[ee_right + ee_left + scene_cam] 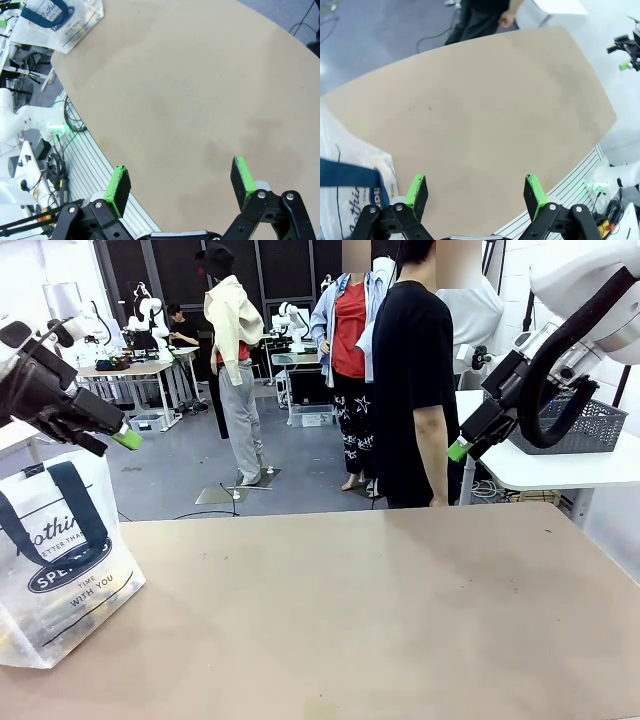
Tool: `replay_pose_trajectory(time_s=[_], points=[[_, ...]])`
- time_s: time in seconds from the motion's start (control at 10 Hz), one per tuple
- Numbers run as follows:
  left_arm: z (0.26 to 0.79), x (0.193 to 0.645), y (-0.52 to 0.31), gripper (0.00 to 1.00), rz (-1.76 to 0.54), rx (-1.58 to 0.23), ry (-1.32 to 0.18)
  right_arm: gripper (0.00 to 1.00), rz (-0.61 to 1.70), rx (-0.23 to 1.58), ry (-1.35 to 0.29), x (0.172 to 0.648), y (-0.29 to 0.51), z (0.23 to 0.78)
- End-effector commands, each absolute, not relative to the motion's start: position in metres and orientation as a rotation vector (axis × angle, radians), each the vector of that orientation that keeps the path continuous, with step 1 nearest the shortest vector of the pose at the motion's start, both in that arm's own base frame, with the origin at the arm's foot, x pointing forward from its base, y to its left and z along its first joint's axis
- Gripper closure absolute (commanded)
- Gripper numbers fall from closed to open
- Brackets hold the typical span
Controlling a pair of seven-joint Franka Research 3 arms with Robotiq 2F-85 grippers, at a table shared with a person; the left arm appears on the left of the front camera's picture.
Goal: Transfer purchased items from the store into the shopping bag.
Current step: Move the Reusable shopping bag to the right side of the table.
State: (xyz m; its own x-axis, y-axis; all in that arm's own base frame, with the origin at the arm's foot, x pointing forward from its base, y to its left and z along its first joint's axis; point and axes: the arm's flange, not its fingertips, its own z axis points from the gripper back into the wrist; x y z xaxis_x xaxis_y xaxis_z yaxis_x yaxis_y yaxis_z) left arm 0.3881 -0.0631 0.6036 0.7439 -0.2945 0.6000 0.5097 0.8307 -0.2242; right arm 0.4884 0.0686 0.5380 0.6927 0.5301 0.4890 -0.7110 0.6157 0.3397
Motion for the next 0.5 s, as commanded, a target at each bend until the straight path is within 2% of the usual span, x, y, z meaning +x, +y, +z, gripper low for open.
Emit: replay_pose_trajectory(time_s=[0.0, 0.4], points=[[0.590, 0.395, -0.067, 0.00, -0.595, -0.464, -0.621, 0.00, 0.722, 0.551, -0.347, 0.491, 0.070, 0.541], [0.576, 0.397, -0.072, 0.00, -0.694, -0.457, -0.634, 0.00, 0.722, 0.551, -0.347, 0.491, 0.070, 0.541]])
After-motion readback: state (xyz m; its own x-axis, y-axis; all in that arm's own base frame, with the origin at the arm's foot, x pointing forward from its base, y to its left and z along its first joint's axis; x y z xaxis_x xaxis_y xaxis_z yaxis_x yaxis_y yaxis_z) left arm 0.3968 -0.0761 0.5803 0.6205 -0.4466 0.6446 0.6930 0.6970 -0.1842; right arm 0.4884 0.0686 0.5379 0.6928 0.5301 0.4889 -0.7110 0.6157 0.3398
